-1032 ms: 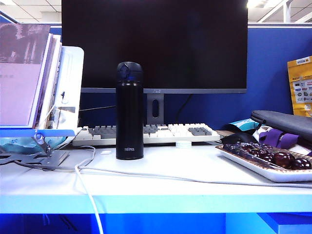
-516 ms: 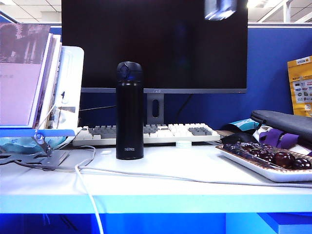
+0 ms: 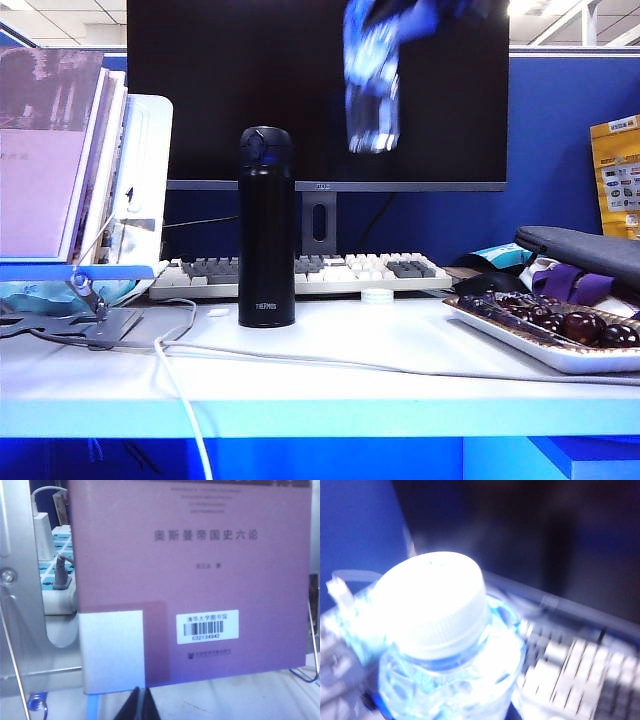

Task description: Pick up the mineral water bottle and place it vertically to the right of the black thermos cup.

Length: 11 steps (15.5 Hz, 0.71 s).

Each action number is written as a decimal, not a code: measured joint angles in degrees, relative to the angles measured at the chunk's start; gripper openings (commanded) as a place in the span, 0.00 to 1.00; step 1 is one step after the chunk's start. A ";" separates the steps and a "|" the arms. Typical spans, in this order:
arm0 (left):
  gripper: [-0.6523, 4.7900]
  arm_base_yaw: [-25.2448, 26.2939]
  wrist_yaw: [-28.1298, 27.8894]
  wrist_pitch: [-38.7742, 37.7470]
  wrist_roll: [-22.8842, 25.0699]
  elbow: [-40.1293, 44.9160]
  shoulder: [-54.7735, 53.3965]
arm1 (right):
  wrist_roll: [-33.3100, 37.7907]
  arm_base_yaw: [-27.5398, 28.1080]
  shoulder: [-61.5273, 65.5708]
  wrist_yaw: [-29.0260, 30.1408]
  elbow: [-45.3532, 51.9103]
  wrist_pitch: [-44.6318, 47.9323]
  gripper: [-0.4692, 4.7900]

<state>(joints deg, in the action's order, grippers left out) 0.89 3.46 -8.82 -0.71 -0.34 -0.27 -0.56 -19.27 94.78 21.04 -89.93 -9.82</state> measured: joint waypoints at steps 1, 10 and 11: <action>0.11 0.00 0.00 0.00 0.00 0.00 0.00 | -0.83 -0.11 0.92 0.11 0.26 -0.20 0.35; 0.11 0.00 0.00 0.00 0.00 0.00 0.00 | -1.84 -0.83 -2.67 0.87 5.90 2.49 0.35; 0.11 0.00 0.00 0.00 0.00 0.00 0.00 | -1.81 -0.87 -4.26 1.11 5.86 2.97 0.35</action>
<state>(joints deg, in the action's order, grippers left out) 0.89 3.46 -8.82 -0.71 -0.34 -0.27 -2.37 -20.14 90.52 22.15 -84.07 -6.85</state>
